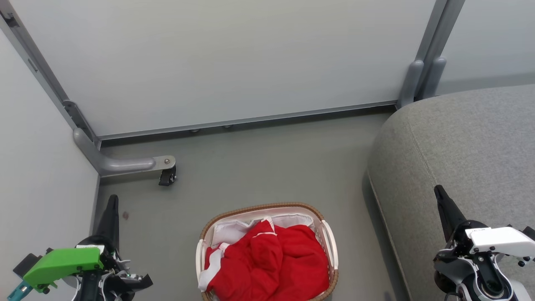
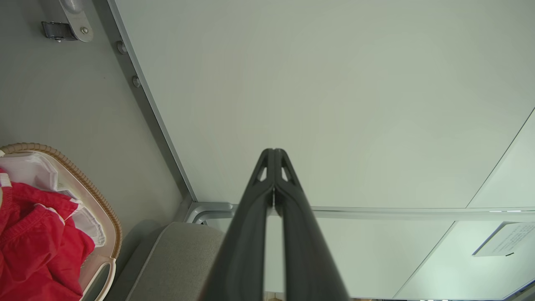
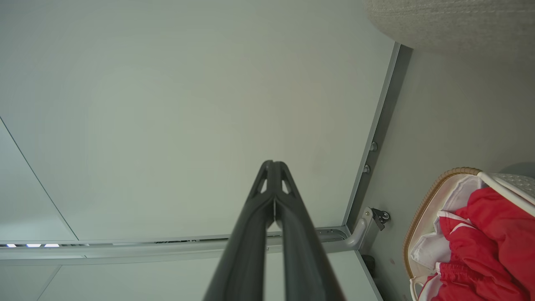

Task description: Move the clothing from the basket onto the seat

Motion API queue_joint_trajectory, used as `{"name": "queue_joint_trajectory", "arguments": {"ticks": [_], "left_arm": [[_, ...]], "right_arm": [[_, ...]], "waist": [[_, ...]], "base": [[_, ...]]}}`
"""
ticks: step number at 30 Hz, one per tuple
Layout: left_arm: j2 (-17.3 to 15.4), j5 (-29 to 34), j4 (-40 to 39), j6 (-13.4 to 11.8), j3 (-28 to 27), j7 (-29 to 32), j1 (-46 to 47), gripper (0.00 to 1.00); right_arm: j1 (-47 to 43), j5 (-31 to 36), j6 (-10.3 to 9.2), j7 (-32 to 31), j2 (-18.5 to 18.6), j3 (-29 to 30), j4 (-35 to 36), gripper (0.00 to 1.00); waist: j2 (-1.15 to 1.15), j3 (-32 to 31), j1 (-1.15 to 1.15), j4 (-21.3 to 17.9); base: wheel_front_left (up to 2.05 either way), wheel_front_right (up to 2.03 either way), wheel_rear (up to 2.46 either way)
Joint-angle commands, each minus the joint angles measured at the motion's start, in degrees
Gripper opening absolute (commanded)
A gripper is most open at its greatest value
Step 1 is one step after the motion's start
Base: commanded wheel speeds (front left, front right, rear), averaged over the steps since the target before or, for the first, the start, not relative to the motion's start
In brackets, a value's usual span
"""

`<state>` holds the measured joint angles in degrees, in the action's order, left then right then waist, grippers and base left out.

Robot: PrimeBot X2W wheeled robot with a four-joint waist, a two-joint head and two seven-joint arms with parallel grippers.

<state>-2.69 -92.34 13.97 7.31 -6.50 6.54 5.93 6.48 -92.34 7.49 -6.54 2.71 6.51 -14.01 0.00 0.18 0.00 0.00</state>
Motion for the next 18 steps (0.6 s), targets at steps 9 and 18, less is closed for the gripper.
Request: {"name": "queue_joint_trajectory", "arguments": {"ticks": [9,18], "left_arm": [[-0.4,-0.2,0.0,0.4,-0.1,0.2,0.6,0.00],[0.3,0.3,1.8,-0.1,0.2,-0.4,-0.9,1.00]], "right_arm": [[-0.6,-0.2,0.00,-0.1,0.4,0.1,0.1,0.00],[-0.4,0.4,-0.01,0.3,-0.4,-0.2,-1.3,1.00]], "waist": [[0.00,0.0,0.00,0.0],[0.00,0.0,0.00,0.0]], "base": [[0.00,0.00,0.00],[0.00,0.00,0.00]]}}
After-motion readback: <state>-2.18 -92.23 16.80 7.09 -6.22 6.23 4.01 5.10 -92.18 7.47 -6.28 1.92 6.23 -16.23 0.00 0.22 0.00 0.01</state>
